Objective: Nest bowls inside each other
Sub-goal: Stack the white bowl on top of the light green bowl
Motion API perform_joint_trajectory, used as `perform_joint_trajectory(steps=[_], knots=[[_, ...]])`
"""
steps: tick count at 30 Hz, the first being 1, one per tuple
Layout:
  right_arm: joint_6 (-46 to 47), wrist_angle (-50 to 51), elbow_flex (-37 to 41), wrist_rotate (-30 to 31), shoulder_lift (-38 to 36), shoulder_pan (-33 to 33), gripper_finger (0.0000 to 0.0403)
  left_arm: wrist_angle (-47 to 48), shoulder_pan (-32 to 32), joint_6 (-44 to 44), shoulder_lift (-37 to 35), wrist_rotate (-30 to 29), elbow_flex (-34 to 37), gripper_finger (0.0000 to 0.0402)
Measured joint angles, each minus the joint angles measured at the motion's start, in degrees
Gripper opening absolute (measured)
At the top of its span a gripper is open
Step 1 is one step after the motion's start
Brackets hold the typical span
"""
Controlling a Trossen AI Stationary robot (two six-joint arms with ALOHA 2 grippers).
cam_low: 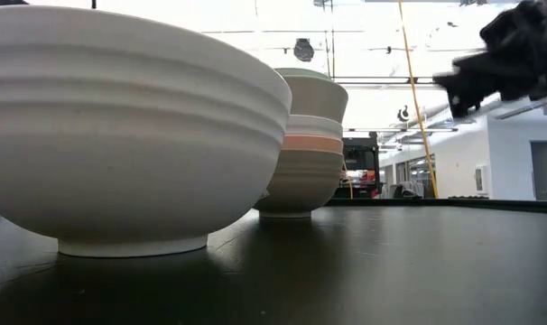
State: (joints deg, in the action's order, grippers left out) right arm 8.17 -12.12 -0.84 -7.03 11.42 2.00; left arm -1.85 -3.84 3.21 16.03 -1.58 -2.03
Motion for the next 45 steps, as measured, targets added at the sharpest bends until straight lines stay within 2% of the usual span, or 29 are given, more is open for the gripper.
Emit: perform_joint_trajectory(steps=[4,12,14,19,28,31,37,45], knots=[[-1.76,-6.92,-1.64,-4.91,0.32,0.0,0.0157,-1.87,0.0,0.46,0.09,-0.15,1.47,0.0182],[-5.85,-5.08,-11.35,-5.22,6.02,0.0,0.0157,-4.33,0.0,-1.06,-0.02,1.5,1.45,0.0182],[-6.51,-3.2,-14.26,-4.3,9.57,0.0,0.0157,-4.28,0.0,-1.55,-0.02,1.49,1.45,0.0182],[-7.04,2.93,-21.95,2.78,21.64,-0.04,0.0157,-3.55,0.0,-1.54,-0.02,1.51,1.45,0.0182],[-4.57,15.16,-42.96,0.49,41.68,3.09,0.0157,-0.35,0.02,-0.47,0.07,1.51,1.45,0.0182],[-4.69,19.35,-50.72,-1.23,46.56,5.05,0.0157,-0.25,0.01,-0.2,0.07,1.51,1.45,0.0182],[-7.24,27.11,-60.45,-15.39,55.87,8.85,0.0157,-0.09,0.0,-0.12,0.07,1.51,1.45,0.0182],[-6.2,27.68,-69.13,-15.29,68.98,13.04,0.0157,-0.11,0.02,-0.53,0.07,1.51,1.45,0.0182]])
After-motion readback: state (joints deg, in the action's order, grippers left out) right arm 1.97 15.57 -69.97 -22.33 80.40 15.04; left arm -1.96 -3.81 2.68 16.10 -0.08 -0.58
